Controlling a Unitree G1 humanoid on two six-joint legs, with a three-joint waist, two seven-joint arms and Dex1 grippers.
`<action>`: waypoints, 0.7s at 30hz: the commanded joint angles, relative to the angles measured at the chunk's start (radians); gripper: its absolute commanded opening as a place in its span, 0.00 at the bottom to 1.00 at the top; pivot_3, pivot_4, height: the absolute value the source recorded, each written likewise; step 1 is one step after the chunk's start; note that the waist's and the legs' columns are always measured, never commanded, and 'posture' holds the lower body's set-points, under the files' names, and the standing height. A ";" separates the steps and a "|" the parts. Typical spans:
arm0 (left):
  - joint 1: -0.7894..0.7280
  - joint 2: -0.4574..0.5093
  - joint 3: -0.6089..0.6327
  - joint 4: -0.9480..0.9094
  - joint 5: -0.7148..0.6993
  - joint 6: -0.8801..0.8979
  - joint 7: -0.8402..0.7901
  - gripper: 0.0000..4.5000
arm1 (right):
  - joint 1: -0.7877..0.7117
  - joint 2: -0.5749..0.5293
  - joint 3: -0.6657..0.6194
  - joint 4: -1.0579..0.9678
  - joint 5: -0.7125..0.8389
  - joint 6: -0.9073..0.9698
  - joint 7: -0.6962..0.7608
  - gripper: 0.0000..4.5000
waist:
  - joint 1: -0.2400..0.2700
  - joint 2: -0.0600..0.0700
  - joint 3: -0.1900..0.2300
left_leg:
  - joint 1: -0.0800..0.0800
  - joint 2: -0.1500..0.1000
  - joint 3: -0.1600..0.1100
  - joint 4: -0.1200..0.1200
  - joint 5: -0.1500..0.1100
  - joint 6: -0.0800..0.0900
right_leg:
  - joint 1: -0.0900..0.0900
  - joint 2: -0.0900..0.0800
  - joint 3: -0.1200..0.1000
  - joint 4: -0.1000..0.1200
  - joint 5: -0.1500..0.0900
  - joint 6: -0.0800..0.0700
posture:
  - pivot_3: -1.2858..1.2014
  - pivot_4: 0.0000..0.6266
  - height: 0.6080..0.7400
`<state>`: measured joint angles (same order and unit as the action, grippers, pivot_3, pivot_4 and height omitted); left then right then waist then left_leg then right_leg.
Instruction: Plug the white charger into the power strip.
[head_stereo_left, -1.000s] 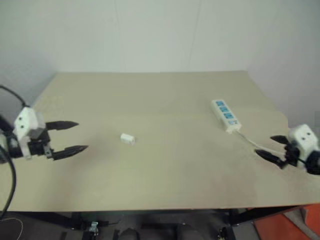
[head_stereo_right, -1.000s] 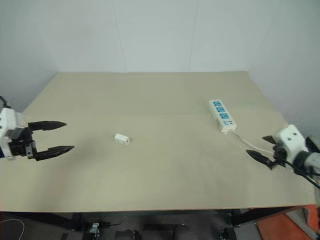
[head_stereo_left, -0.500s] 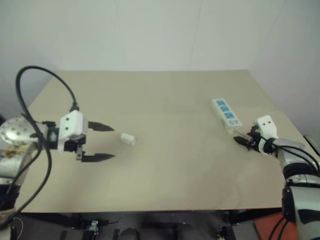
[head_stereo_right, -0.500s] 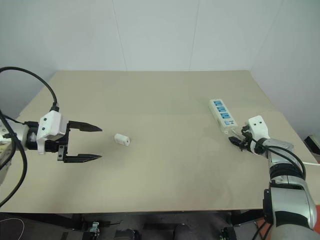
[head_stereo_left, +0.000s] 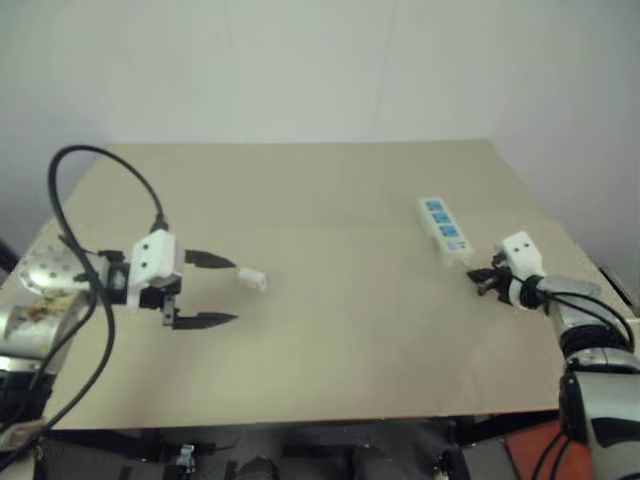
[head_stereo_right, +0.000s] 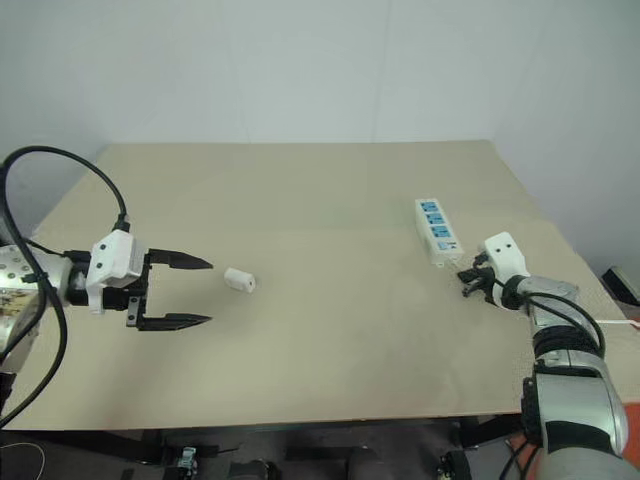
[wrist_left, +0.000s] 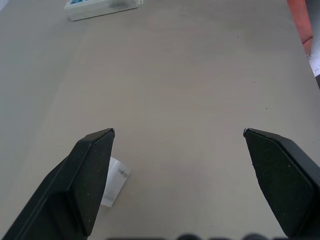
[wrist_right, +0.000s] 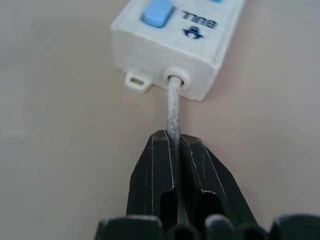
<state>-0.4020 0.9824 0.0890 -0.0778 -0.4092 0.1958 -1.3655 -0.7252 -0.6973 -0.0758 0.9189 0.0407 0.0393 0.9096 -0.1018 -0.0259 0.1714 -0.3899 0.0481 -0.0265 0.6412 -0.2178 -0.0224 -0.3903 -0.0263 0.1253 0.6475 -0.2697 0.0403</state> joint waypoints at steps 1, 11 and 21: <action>-0.020 0.003 0.010 -0.010 -0.006 -0.011 -0.001 1.00 | 0.126 0.001 -0.006 -0.348 0.090 0.074 0.086 0.00 | 0.001 0.000 0.000 | 0.000 0.000 0.000 0.000 0.000 0.000 | 0.000 0.000 0.000 0.000 0.000 0.000 | 0.52 0.24 1.00; -0.062 -0.018 -0.038 0.027 0.023 -0.031 -0.010 1.00 | 0.400 0.043 -0.027 -0.752 0.110 0.210 -0.046 0.35 | 0.008 0.000 0.000 | 0.001 0.000 -0.001 0.001 0.000 0.000 | 0.000 0.001 0.000 0.002 -0.003 0.006 | 0.52 0.24 1.00; -0.085 -0.029 -0.060 0.033 0.026 -0.024 -0.027 1.00 | 0.528 0.180 -0.118 -0.968 0.182 0.182 -0.247 0.99 | 0.011 0.000 0.000 | -0.001 0.000 -0.001 0.001 0.000 0.000 | -0.001 0.001 -0.001 0.001 -0.003 0.005 | 0.52 0.24 1.00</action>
<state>-0.4624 0.9487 0.0181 -0.0325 -0.3771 0.1774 -1.3870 -0.2081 -0.5366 -0.1735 0.0133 0.1997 0.2282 0.6982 -0.0909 -0.0256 0.1715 -0.3907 0.0485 -0.0274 0.6424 -0.2178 -0.0222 -0.3909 -0.0255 0.1246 0.6489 -0.2722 0.0454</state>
